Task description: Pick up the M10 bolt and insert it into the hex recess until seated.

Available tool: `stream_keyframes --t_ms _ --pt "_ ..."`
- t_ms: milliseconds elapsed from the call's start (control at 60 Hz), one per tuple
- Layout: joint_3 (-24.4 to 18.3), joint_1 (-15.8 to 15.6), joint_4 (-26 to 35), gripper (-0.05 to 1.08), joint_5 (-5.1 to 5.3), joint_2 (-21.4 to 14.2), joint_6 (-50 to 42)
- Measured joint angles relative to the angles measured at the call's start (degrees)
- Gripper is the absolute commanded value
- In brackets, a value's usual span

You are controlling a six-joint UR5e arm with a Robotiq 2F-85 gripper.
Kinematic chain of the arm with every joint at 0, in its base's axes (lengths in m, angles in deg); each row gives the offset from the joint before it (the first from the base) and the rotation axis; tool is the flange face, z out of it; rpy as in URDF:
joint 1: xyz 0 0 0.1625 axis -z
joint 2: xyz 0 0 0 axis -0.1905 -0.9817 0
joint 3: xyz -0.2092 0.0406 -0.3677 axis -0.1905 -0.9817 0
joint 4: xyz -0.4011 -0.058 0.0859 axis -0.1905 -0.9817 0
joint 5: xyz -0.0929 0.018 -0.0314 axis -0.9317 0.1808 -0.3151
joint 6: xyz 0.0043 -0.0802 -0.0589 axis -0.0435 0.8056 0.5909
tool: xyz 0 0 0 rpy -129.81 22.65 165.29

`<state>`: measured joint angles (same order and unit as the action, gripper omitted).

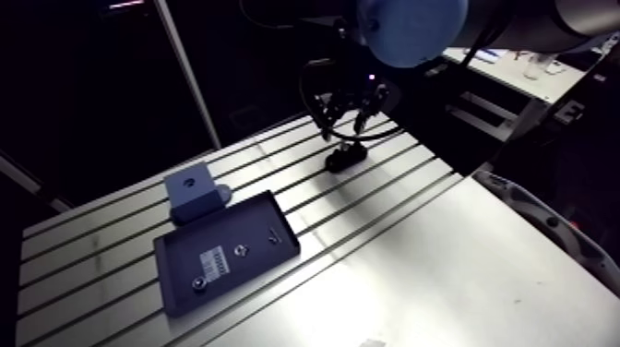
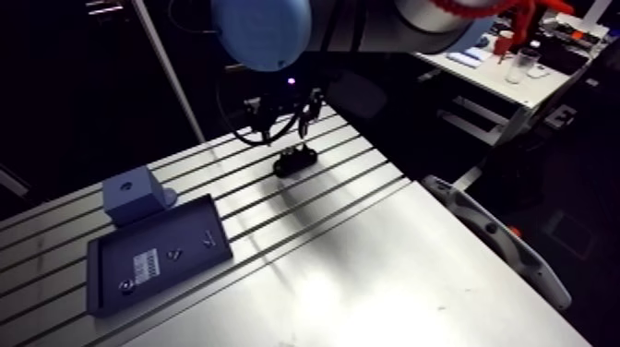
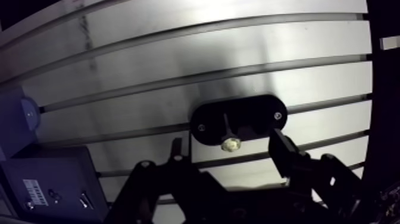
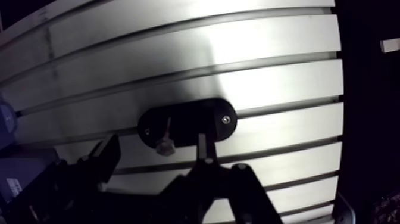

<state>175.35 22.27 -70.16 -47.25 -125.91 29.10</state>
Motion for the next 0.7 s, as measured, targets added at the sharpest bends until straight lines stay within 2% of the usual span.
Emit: stream_keyframes --t_ms 117,700 --pt "0.3 0.5 -0.5 0.34 0.05 0.3 0.4" --pt "2.0 0.9 -1.5 0.35 0.31 0.6 1.0"
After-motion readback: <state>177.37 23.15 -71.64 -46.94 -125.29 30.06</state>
